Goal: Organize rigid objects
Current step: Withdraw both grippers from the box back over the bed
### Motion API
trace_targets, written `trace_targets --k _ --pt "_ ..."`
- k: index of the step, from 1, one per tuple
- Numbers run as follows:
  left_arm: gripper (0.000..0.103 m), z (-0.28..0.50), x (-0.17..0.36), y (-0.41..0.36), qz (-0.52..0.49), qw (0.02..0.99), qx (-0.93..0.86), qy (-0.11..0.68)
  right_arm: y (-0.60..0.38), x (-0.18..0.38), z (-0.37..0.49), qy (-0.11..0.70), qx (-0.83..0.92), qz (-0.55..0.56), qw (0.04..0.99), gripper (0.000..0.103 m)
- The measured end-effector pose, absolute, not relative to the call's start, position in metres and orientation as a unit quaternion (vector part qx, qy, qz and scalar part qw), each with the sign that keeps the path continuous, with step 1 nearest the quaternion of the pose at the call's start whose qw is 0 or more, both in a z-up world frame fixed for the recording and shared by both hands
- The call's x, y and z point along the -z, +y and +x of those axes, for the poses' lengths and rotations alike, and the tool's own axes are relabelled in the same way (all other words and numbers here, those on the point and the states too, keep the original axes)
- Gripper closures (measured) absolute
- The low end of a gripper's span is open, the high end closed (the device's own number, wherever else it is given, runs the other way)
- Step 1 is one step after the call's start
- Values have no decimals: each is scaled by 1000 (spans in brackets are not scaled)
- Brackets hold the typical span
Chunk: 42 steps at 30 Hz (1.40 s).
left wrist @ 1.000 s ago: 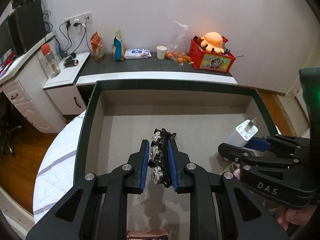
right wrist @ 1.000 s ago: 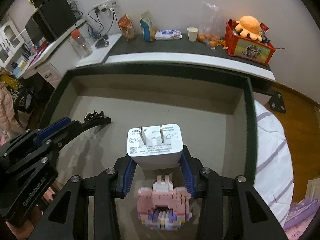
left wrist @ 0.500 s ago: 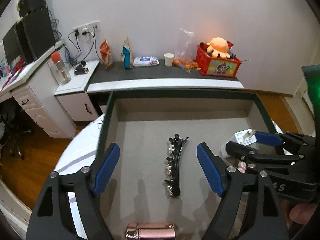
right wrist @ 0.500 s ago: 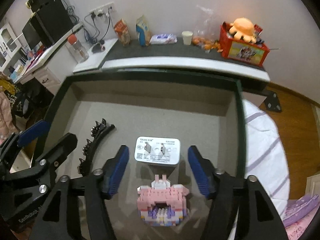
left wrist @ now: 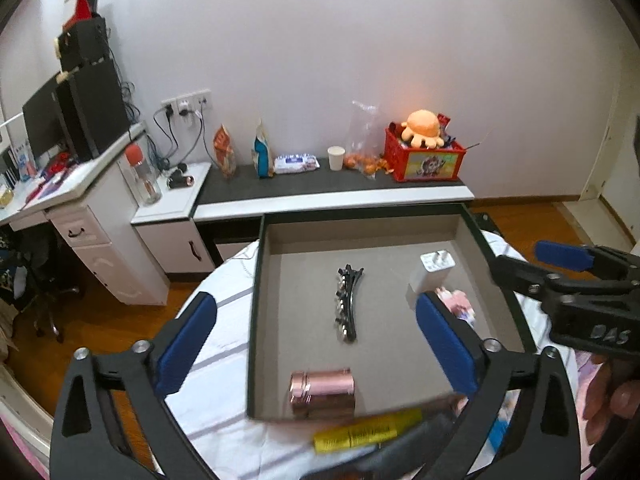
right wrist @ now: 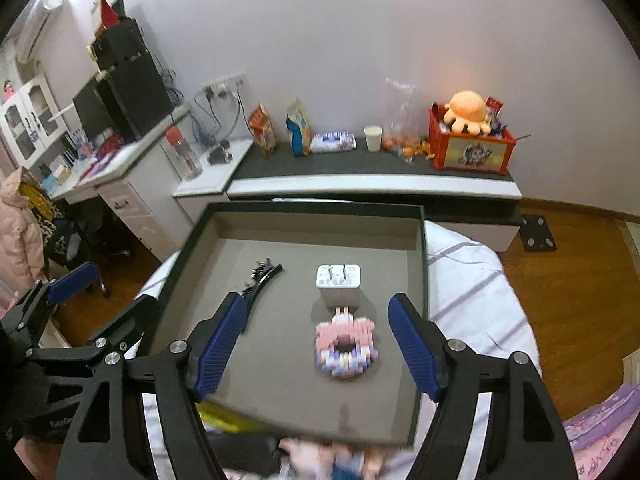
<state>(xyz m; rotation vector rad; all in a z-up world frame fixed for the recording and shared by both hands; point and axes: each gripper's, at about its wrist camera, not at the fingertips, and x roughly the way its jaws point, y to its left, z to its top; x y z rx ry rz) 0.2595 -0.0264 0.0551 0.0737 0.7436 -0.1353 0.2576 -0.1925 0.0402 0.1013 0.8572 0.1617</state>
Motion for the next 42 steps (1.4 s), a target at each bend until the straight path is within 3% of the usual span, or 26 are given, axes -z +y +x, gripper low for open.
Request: trace_targets --k 7,16,19,21,32,42 --pt "0 196 -65 -13 12 936 77 344 -205 -61 183 368 -73 76 924 21" --pt "0 134 -44 1 -15 928 60 368 -213 -46 107 360 -73 109 924 19" --pt "0 116 -33 0 -9 925 56 377 -215 -33 86 365 -72 123 920 12" --pt "0 107 -27 -1 -6 922 56 382 -216 -25 74 371 -74 129 917 0" --pt "0 81 8 -4 0 908 46 417 -209 25 46 421 -67 139 894 0" --pt "0 79 19 -13 16 900 52 432 -210 34 48 433 -63 135 889 0"
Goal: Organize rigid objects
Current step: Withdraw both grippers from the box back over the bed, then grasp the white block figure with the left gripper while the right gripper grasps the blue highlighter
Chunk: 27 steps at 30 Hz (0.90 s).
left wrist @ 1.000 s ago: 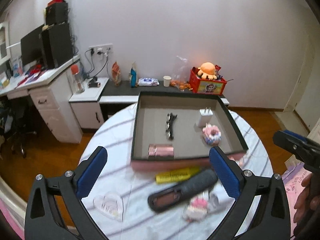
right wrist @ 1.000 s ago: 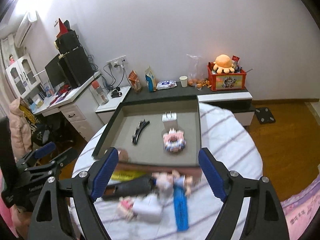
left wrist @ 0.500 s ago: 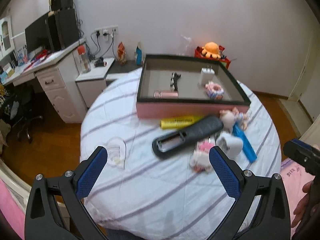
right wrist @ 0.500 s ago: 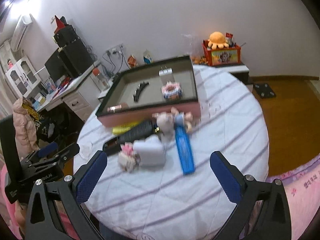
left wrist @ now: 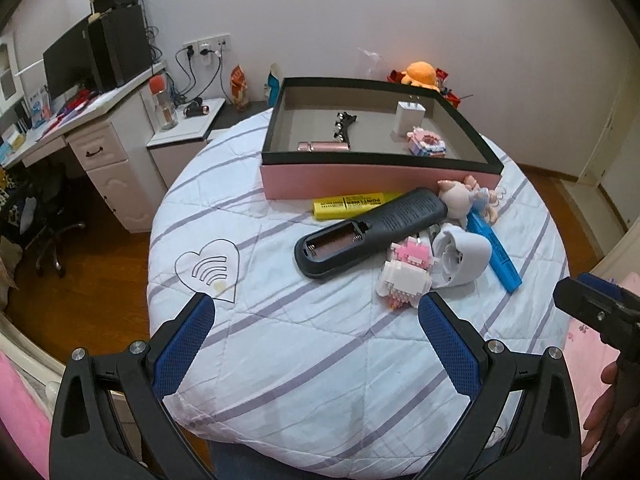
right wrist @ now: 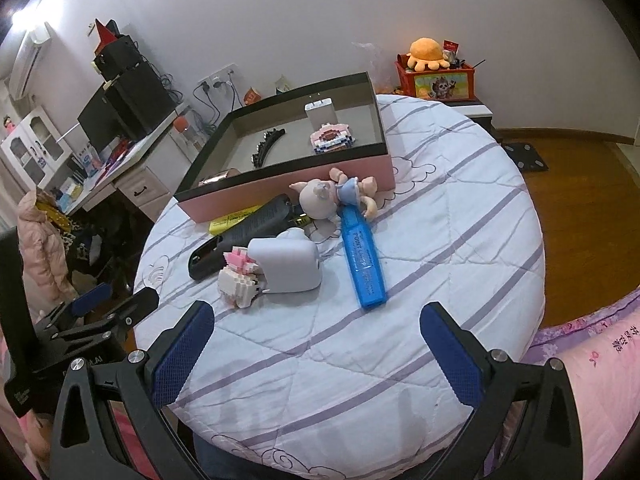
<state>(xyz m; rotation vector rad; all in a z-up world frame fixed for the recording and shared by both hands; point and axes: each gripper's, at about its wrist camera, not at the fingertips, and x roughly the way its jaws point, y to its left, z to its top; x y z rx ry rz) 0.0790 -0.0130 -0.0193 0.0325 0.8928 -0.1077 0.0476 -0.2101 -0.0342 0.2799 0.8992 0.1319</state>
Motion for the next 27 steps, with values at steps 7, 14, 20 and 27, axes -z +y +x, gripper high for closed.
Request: trace_targets --k 7,14,20,27 --pt "0 83 26 -17 25 897 53 439 -211 39 51 441 -61 135 885 0" --pt "0 85 35 -20 20 892 60 448 -209 43 56 447 -49 121 885 0" --pt "0 90 50 -41 21 883 87 462 -216 50 59 456 -27 107 883 0" --pt "2 105 69 -61 23 872 99 478 -221 59 67 464 -17 89 881 4"
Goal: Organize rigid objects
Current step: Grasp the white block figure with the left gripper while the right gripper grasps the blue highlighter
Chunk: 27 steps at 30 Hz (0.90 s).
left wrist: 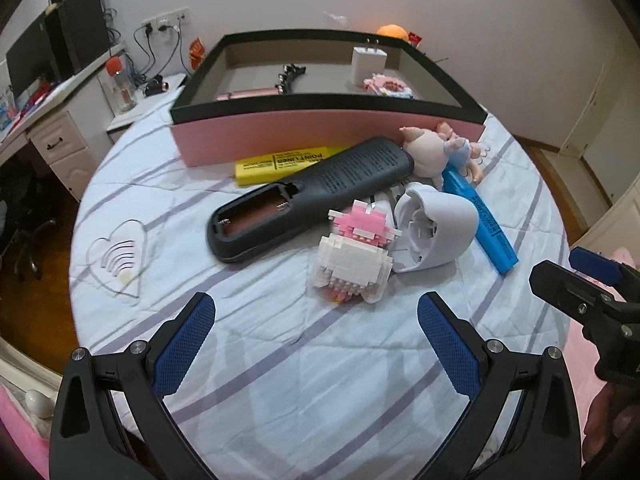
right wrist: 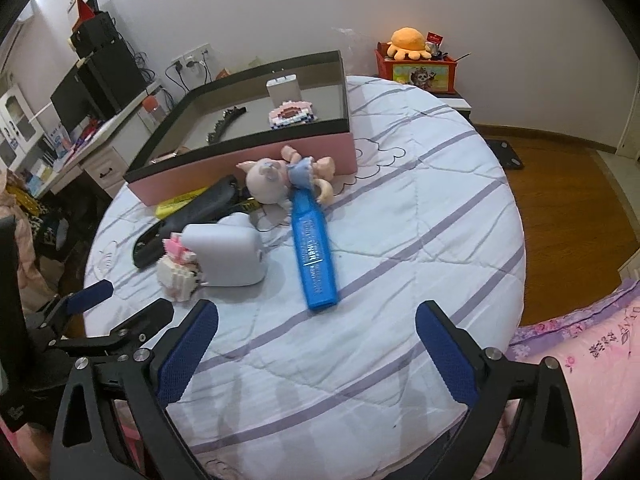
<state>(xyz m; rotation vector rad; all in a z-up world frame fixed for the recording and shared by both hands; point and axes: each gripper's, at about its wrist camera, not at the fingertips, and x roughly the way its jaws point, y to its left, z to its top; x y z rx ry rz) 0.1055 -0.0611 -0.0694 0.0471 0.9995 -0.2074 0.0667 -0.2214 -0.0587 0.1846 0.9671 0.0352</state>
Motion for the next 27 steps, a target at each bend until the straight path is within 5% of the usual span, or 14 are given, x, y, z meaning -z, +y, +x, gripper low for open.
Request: trace_targets --k 16,27 --pt "13 136 93 -70 44 868 97 486 -224 83 101 494 -11 62 867 20" --pt "35 141 92 -61 30 877 112 467 -209 95 120 497 2 19 868 32"
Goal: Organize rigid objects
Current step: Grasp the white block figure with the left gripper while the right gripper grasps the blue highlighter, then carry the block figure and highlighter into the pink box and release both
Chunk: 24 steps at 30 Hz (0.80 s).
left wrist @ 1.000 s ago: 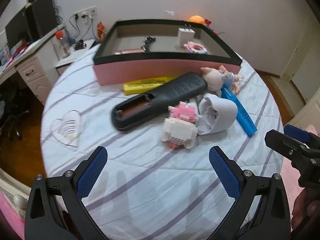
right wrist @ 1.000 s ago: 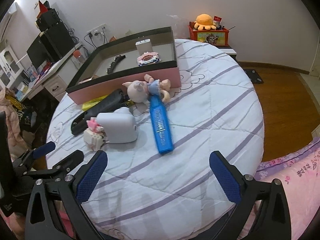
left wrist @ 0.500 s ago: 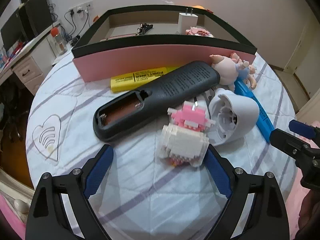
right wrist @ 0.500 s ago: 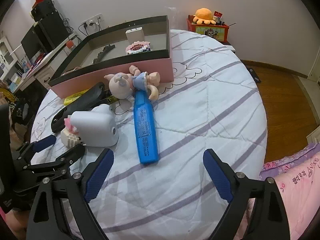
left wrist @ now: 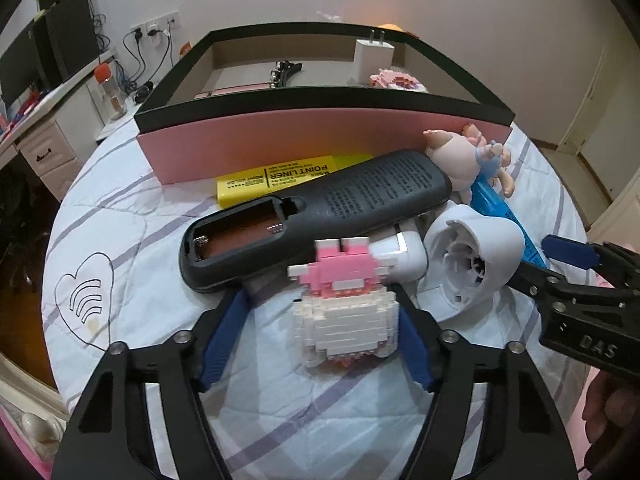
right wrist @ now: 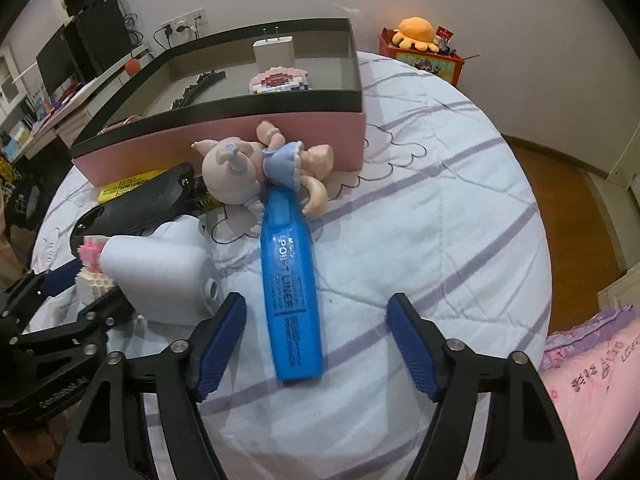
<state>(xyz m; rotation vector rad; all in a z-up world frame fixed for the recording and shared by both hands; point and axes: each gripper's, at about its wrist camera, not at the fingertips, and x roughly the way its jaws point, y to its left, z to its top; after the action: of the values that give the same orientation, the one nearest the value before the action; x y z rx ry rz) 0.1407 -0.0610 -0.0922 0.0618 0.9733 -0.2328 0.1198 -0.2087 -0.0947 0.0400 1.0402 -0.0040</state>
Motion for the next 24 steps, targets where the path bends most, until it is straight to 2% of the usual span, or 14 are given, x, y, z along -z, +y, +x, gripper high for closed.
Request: trace_targets --k 4,7,9,11,24 --pt "40 139 92 -58 30 879 113 463 -201 96 121 492 2 -3 870 39" --pt "44 138 92 -57 26 879 113 462 -197 96 119 486 1 -14 874 50" --pt "56 135 90 -55 23 879 116 462 -196 94 117 484 1 -16 875 66" --pt "57 135 89 -52 12 878 117 464 -196 93 116 484 -4 -15 875 74" --pt "57 122 78 -46 -1 879 118 463 -214 85 101 486 -26 49 872 77"
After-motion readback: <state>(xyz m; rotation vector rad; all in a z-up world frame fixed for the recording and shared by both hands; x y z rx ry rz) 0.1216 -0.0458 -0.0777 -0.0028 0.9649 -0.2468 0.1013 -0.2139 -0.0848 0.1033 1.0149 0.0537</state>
